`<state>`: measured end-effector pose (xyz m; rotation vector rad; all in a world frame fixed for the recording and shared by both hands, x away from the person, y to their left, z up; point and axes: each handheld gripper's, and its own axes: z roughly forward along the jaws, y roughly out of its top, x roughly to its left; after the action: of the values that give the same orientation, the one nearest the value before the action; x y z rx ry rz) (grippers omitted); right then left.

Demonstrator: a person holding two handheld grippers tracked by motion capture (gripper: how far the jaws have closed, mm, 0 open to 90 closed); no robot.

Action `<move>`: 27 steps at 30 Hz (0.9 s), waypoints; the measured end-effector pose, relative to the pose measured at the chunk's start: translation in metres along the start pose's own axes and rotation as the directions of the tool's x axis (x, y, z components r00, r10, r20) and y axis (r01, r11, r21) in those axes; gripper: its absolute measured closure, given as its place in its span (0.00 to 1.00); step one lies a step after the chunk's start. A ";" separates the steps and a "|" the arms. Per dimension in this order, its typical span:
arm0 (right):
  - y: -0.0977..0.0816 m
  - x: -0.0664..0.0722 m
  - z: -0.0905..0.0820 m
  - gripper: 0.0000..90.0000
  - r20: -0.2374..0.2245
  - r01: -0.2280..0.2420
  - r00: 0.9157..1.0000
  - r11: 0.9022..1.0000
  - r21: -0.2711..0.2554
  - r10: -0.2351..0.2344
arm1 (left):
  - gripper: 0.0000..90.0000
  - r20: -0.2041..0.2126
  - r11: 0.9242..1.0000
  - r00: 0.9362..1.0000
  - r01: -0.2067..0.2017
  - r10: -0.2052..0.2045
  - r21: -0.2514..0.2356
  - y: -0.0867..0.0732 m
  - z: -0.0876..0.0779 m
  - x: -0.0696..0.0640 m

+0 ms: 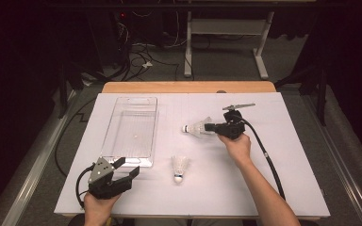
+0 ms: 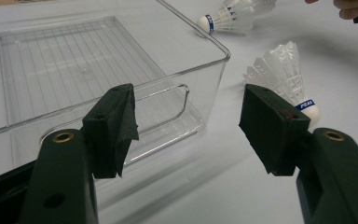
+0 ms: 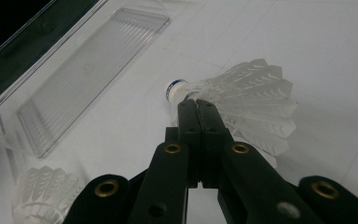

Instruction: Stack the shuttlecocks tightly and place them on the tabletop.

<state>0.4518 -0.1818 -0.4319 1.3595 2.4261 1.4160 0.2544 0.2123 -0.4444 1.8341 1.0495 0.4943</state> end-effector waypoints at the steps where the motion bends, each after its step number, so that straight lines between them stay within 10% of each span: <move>1: 0.000 0.000 0.002 1.00 -0.001 0.003 1.000 1.000 -0.002 -0.003 | 0.41 0.001 1.000 1.000 -0.001 0.001 0.000 0.000 0.000 0.000; 27: -0.009 0.000 0.020 0.98 0.081 0.044 0.996 0.998 0.054 -0.049 | 0.41 0.001 1.000 1.000 -0.001 0.001 0.005 0.000 0.000 0.000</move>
<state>0.4539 -0.1700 -0.4497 1.3339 2.4418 1.2694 0.2543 0.2119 -0.4449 1.8391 1.0506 0.4913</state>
